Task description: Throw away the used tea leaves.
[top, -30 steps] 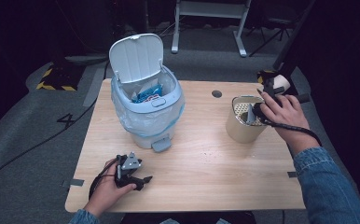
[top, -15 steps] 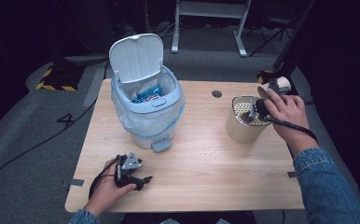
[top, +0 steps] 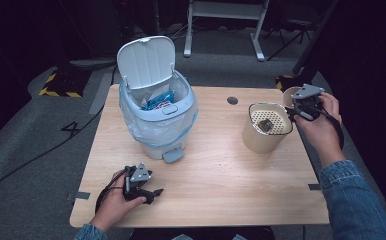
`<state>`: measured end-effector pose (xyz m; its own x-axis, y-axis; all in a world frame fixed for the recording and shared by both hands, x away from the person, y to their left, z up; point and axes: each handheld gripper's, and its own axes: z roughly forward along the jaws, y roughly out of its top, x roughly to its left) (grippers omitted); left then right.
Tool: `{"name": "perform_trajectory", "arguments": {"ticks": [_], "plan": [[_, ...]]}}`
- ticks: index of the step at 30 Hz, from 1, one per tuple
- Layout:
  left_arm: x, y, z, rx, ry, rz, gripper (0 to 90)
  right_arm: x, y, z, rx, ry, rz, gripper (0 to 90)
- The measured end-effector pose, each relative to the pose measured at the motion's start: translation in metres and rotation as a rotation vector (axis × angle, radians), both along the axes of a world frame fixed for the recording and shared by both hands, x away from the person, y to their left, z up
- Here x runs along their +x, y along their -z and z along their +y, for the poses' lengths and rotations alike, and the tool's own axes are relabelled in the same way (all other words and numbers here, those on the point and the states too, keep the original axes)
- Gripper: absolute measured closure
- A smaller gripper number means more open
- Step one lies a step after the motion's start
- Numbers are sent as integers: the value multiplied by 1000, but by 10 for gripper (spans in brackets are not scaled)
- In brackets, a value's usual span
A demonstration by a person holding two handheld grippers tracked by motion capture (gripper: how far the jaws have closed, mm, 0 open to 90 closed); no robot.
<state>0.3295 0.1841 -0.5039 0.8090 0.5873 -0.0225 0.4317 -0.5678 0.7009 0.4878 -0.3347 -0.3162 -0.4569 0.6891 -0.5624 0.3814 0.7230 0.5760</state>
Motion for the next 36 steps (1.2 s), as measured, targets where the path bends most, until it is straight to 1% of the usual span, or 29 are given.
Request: {"name": "perform_trajectory", "arguments": {"ticks": [1, 2, 4, 7, 8, 10, 12, 13, 15, 17, 18, 20, 21, 24, 26, 30, 34, 36], "plan": [[0, 0, 0, 0, 0, 0, 226, 0, 0, -2, 35, -7, 9, 293], [0, 0, 0, 0, 0, 0, 226, 0, -1, -4, 86, -13, 20, 293], [0, 0, 0, 0, 0, 0, 225, -1, -1, -9, 207, -28, 45, 293], [0, 0, 0, -1, 0, 0, 226, 0, -3, -17, 377, -80, 76, 293], [0, 0, 0, 0, 0, 0, 226, 0, -4, -19, 408, -96, 74, 293], [0, 0, 0, 0, 0, 0, 226, 0, -5, -21, 434, -126, 67, 293], [0, 0, 0, 0, 0, 0, 226, -1, -7, -23, 475, -164, 76, 292], [0, 0, 0, 0, 0, 0, 225, -1, -7, -23, 504, -182, 86, 293], [0, 0, 0, 0, 0, 0, 226, -3, -9, -24, 575, -222, 118, 293], [0, 0, 0, 0, 0, 0, 225, -4, -11, -24, 627, -267, 142, 294], [0, 0, 0, 0, 0, 1, 226, -5, -13, -24, 657, -296, 161, 294], [0, 0, 0, 0, 0, 0, 226, -6, -14, -23, 683, -337, 181, 294], [0, 0, 0, 0, 0, 0, 225, -6, -14, -22, 695, -366, 187, 294], [0, 0, 0, 0, 0, 0, 225, -9, -16, -19, 722, -414, 199, 294], [0, 0, 0, 0, 0, 0, 225, -11, -18, -16, 724, -421, 202, 295], [0, 0, 0, 0, 0, 0, 226, -15, -24, -6, 718, -435, 227, 295], [0, 0, 0, 0, 0, 1, 225, -21, -32, 7, 710, -465, 251, 296], [0, 0, 0, 0, 1, 1, 225, -23, -36, 15, 703, -466, 259, 295]]}}
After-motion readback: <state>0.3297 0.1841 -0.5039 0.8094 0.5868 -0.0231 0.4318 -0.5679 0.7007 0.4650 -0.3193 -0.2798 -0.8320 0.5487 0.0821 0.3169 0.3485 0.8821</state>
